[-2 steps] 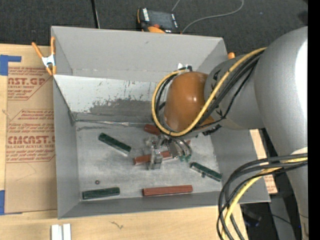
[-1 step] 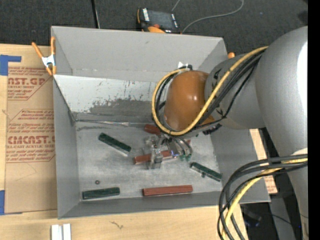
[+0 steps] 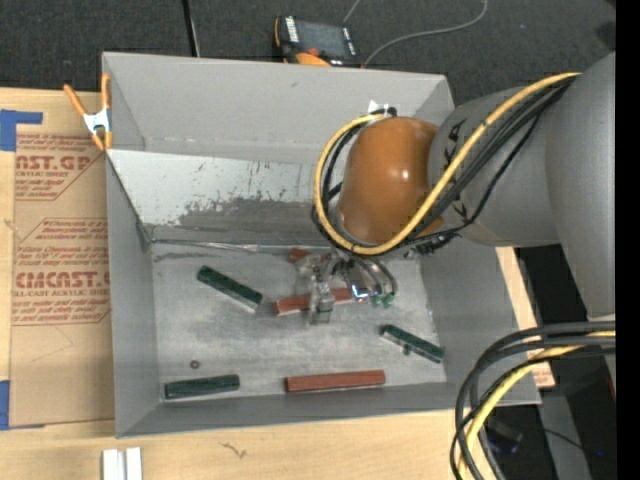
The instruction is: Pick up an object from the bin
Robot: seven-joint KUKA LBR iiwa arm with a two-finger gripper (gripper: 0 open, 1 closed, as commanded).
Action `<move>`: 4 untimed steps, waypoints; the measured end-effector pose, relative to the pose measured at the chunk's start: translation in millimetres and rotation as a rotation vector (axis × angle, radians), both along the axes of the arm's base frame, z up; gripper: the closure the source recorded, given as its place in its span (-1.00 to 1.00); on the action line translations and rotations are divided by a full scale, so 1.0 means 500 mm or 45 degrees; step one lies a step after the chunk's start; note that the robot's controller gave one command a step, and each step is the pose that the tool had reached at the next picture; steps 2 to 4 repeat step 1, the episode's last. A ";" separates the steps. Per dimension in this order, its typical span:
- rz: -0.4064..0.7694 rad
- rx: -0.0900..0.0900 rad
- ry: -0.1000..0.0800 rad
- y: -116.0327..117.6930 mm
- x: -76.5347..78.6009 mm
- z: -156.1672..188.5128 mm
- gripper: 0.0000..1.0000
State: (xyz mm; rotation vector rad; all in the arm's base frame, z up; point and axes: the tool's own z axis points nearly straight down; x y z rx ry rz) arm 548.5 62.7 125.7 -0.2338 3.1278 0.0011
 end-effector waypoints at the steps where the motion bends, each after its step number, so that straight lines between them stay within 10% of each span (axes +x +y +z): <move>1: 0.000 0.000 -0.001 0.001 0.002 0.076 1.00; 4: 0.000 0.000 -0.001 0.001 0.002 0.076 1.00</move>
Offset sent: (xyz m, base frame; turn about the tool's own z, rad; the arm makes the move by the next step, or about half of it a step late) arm -0.0001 0.0002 0.0358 0.0000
